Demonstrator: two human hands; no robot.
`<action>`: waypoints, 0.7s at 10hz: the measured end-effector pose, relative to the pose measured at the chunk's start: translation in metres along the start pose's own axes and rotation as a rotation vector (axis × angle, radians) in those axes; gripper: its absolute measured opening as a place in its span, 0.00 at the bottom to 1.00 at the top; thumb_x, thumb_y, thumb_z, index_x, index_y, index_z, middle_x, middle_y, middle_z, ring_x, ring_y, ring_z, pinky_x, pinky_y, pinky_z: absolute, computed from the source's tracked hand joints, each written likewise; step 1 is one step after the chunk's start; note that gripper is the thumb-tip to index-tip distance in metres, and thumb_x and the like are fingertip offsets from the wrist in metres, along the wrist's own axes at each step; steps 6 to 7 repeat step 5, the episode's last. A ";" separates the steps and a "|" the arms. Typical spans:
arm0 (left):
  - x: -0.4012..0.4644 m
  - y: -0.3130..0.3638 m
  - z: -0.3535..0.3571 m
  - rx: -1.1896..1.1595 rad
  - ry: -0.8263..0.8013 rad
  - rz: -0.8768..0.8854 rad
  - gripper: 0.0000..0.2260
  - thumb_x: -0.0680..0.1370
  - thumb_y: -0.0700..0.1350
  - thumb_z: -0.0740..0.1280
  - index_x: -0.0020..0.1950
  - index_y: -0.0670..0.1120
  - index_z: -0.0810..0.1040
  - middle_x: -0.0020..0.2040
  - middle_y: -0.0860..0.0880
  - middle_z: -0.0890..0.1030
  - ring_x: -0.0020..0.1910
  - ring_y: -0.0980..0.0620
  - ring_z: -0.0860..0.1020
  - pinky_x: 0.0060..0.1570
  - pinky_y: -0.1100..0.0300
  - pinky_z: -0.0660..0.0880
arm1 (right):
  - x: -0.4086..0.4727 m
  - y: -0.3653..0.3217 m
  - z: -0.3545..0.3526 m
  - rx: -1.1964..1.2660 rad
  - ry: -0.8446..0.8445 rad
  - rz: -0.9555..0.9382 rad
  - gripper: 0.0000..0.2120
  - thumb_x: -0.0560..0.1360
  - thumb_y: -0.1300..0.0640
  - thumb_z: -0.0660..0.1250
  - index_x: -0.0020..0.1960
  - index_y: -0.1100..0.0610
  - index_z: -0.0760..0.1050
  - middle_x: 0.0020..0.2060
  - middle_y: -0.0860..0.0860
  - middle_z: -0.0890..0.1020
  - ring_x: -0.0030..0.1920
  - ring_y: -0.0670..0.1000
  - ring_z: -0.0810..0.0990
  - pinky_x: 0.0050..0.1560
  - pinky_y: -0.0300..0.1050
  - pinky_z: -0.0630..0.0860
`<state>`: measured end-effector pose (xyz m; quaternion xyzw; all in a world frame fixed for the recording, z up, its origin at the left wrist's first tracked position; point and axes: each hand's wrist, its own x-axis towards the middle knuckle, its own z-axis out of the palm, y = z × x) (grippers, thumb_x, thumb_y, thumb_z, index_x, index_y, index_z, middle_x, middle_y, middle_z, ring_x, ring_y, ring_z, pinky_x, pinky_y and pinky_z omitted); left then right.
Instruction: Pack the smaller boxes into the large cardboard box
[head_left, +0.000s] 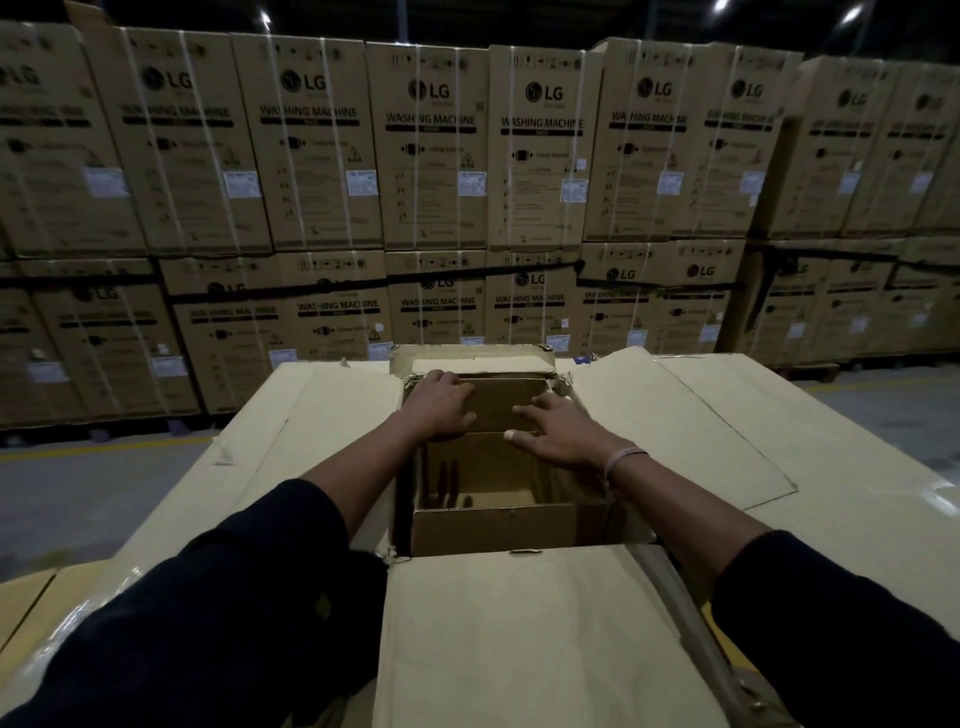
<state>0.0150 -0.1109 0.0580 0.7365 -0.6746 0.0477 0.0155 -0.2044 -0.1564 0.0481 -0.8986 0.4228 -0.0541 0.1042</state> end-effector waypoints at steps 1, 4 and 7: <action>-0.014 -0.002 0.002 -0.033 0.018 -0.006 0.30 0.83 0.58 0.63 0.82 0.51 0.62 0.83 0.42 0.58 0.82 0.40 0.53 0.79 0.43 0.54 | 0.000 0.004 0.005 -0.033 0.024 0.026 0.35 0.82 0.33 0.56 0.84 0.46 0.56 0.84 0.57 0.53 0.83 0.61 0.47 0.81 0.60 0.48; -0.065 -0.010 -0.003 -0.125 0.096 -0.082 0.33 0.83 0.62 0.60 0.85 0.52 0.54 0.85 0.42 0.48 0.83 0.40 0.45 0.81 0.42 0.47 | -0.016 0.015 -0.007 -0.087 0.095 0.128 0.37 0.84 0.34 0.51 0.85 0.47 0.43 0.84 0.58 0.41 0.83 0.62 0.37 0.81 0.62 0.38; -0.082 -0.013 -0.008 -0.148 0.176 -0.105 0.33 0.84 0.62 0.57 0.85 0.52 0.50 0.84 0.40 0.45 0.83 0.39 0.41 0.81 0.42 0.43 | -0.024 0.020 -0.018 -0.121 0.161 0.138 0.37 0.84 0.33 0.49 0.85 0.47 0.41 0.84 0.59 0.40 0.83 0.61 0.35 0.81 0.62 0.36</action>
